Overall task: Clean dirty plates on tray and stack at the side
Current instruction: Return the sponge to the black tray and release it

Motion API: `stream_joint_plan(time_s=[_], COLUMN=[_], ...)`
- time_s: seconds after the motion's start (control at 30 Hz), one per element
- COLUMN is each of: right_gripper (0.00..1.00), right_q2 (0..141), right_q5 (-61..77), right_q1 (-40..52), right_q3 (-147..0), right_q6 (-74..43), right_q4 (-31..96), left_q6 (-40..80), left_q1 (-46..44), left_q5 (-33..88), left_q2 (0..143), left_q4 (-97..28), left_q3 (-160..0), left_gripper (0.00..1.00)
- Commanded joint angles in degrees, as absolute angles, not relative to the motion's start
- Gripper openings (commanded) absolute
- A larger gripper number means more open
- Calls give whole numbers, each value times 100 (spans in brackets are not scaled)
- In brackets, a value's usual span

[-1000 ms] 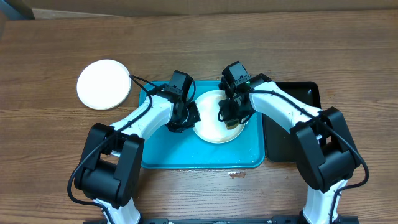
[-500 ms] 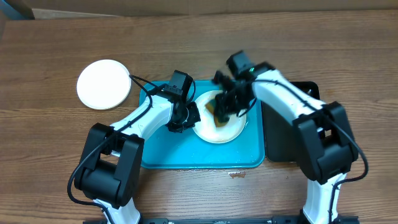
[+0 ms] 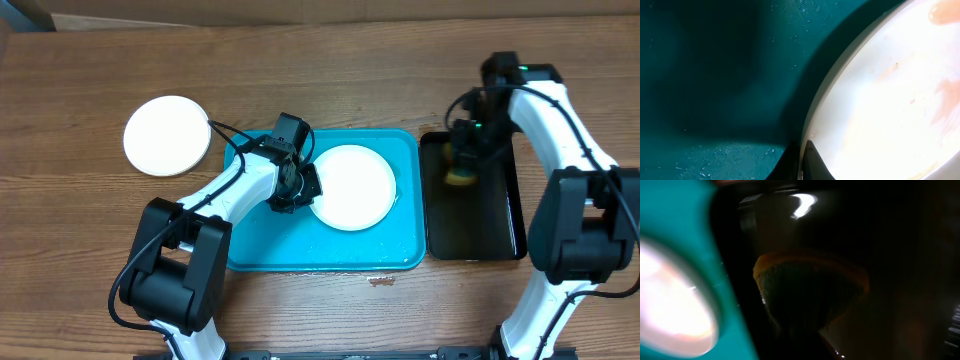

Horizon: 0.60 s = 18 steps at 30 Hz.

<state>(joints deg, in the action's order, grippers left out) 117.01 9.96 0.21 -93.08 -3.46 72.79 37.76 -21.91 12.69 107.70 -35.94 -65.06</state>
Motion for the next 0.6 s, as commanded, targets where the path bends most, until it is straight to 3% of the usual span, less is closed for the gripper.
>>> stream_joint_plan(time_s=[0.0, 0.27, 0.3, 0.4, 0.57], right_gripper=[4, 6, 12, 54, 60], right_q2=[11428, 11434, 11434, 11434, 11410], right_q5=[-156, -443, -440, -438, -102], right_q1=[-113, -67, -51, -38, -95], right_q3=[-9094, -8232, -8143, -8103, -8724], right_q6=[-819, -816, -816, -816, -867], right_q4=[7096, 6036, 5913, 5878, 6300], left_q6=[3752, 3726, 3726, 3726, 3723], left_q1=[-2263, -2252, -2252, -2252, -2252], left_q5=[1208, 1208, 1208, 1208, 1203], left_q2=[10989, 10989, 10989, 10989, 10989], left_q4=[-3610, -3590, -3588, -3590, -3594], left_q3=[-6501, -6501, -6504, -6504, -6501], left_gripper=[5, 6, 6, 18, 28])
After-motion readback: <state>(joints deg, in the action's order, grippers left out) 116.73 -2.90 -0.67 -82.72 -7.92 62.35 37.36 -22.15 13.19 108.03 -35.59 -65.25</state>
